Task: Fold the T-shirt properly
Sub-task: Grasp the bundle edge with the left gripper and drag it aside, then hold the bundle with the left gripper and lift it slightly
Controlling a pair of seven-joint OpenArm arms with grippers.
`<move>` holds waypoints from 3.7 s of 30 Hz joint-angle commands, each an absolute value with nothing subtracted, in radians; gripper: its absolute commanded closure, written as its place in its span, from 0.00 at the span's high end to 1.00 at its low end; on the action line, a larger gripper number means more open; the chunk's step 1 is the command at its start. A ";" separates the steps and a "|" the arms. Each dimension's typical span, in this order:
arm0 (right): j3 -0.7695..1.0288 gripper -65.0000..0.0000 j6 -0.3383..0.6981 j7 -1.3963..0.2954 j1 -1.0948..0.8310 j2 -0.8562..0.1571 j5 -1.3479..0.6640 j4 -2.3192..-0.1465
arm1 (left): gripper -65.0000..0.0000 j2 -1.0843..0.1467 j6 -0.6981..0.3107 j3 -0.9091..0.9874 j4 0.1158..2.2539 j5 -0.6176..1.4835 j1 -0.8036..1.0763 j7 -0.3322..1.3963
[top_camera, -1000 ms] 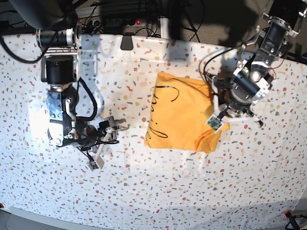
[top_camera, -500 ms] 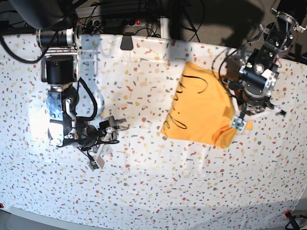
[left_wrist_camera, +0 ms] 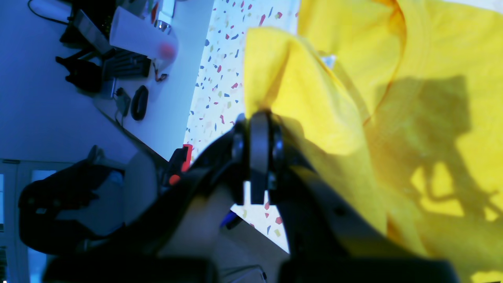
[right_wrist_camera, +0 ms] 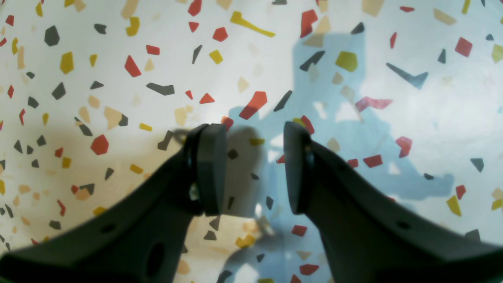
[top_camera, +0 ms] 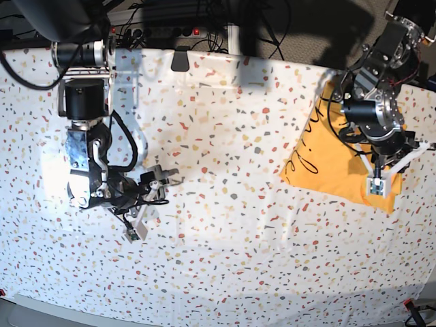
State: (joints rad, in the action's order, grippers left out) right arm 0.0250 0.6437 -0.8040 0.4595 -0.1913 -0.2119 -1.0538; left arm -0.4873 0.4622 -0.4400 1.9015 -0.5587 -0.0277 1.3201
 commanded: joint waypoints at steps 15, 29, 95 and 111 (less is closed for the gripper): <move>0.027 0.38 0.643 -0.806 0.490 -0.197 -0.252 -1.071 | 0.00 -0.499 0.528 -0.433 1.919 -0.850 -0.044 1.309; 0.027 0.38 0.647 -0.823 0.490 -0.197 -0.273 -1.071 | 0.00 -0.499 0.494 -0.433 1.919 -0.766 -0.044 1.312; -0.062 0.38 0.698 -1.015 0.538 0.001 -0.712 -1.071 | 0.36 -0.396 0.283 -0.433 1.882 -0.187 -0.048 0.974; -0.216 0.38 0.698 -0.988 0.540 0.002 -0.680 -1.071 | 0.36 -0.396 0.428 -0.365 1.582 -0.319 -0.070 1.006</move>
State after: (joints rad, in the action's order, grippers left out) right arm -0.2176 0.6861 -1.0042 0.5064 -0.0002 -0.6575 -1.0538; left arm -0.3870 0.4187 -0.3706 1.5654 -0.2916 -0.0551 1.0157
